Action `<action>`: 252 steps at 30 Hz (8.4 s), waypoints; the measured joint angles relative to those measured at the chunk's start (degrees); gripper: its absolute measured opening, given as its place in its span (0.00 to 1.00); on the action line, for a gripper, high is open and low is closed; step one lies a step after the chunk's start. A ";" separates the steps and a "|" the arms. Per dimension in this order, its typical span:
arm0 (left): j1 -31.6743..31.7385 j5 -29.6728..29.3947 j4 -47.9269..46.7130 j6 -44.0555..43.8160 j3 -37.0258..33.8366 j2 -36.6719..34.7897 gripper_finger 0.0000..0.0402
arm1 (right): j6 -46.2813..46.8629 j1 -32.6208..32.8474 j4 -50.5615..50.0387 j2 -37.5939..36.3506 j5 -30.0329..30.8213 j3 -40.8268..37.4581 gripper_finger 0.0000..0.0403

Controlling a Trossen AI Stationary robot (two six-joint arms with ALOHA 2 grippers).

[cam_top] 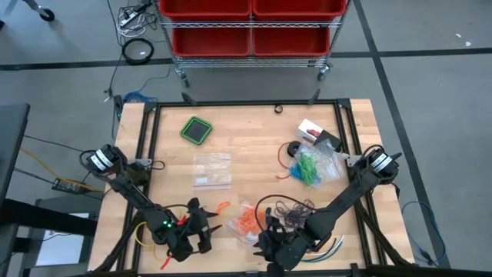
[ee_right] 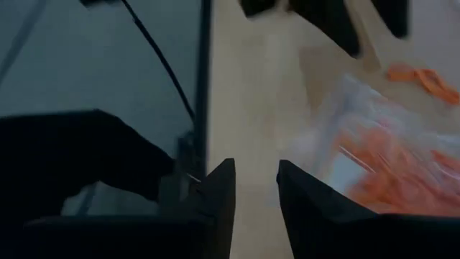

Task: Sort rubber bands
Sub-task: Put the orange rubber band into the transparent zip bag, then close the transparent zip bag

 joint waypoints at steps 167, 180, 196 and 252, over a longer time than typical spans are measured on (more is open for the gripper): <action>12.79 15.86 -25.92 32.57 32.76 6.21 0.32 | 0.90 -15.13 -59.77 13.97 -16.00 46.73 0.00; 7.96 16.05 -43.41 30.76 48.89 6.21 0.65 | 0.76 -15.08 -59.86 13.97 -16.11 46.71 0.00; -3.63 5.28 -47.83 11.60 39.95 6.49 0.57 | -0.88 -14.32 -58.92 13.97 -23.66 46.72 0.00; -3.98 -19.13 23.59 38.59 17.15 16.92 0.56 | -1.09 -24.13 -49.67 13.97 -43.54 46.73 0.00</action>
